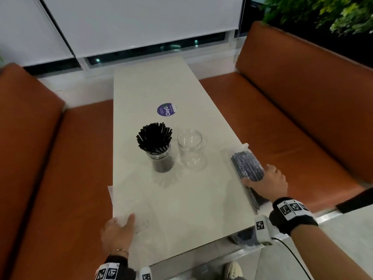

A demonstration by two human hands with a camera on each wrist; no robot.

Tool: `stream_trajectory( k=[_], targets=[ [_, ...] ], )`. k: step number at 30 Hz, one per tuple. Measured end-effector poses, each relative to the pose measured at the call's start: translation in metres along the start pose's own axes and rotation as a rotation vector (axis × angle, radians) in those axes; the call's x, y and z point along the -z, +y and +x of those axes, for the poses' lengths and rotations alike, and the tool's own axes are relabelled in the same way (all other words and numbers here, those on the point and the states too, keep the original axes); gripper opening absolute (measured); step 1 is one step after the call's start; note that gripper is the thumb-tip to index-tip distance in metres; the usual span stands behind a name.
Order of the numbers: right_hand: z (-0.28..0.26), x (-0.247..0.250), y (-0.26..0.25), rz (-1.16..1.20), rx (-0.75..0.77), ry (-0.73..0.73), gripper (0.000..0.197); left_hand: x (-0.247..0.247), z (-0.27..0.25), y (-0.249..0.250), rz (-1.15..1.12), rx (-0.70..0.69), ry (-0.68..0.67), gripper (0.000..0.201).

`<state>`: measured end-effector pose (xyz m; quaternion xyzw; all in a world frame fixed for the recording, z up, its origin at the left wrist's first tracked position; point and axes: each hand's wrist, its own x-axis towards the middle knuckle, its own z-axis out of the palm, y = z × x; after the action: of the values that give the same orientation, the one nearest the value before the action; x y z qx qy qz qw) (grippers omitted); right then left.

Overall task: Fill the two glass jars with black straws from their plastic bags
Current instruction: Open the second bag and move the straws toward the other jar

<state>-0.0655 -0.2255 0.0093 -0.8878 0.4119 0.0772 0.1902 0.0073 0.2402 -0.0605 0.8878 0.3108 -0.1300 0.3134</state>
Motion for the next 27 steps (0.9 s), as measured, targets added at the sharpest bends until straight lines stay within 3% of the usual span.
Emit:
stream_trajectory(
  k=[4, 7, 9, 12, 14, 16, 19, 23, 25, 27],
  targets=[
    [0.021, -0.009, 0.005, -0.004, -0.069, -0.151, 0.142, -0.001, -0.023, 0.016, 0.09, -0.028, 0.094, 0.087],
    [0.024, -0.008, 0.005, -0.002, -0.047, -0.147, 0.13, -0.002, -0.046, 0.031, 0.085, -0.22, 0.215, 0.066],
    [0.023, -0.005, 0.006, 0.021, -0.029, -0.163, 0.117, -0.005, -0.063, 0.045, 0.122, -0.38, 0.185, 0.046],
    [0.02, 0.006, 0.015, 0.223, 0.022, -0.244, 0.088, -0.018, -0.1, 0.077, 0.049, -0.567, -0.077, 0.026],
    [0.015, 0.014, 0.023, 0.428, 0.087, -0.348, 0.077, -0.031, -0.125, 0.102, -0.067, -0.609, -0.293, 0.03],
    [0.009, 0.026, 0.029, 0.614, 0.182, -0.495, 0.082, -0.046, -0.147, 0.129, -0.216, -0.575, -0.511, 0.047],
    [-0.002, 0.049, 0.035, 0.724, 0.368, -0.729, 0.086, -0.064, -0.163, 0.163, -0.473, -0.504, -0.86, 0.09],
    [-0.011, 0.068, 0.037, 0.704, 0.513, -0.932, 0.081, -0.07, -0.169, 0.201, -0.73, -0.581, -1.145, 0.146],
    [-0.011, 0.066, 0.036, 0.7, 0.546, -0.975, 0.079, -0.065, -0.173, 0.213, -0.733, -0.663, -1.258, 0.149],
    [-0.007, 0.064, 0.032, 0.702, 0.589, -1.018, 0.078, -0.06, -0.177, 0.22, -0.763, -0.665, -1.299, 0.129]
  ],
)
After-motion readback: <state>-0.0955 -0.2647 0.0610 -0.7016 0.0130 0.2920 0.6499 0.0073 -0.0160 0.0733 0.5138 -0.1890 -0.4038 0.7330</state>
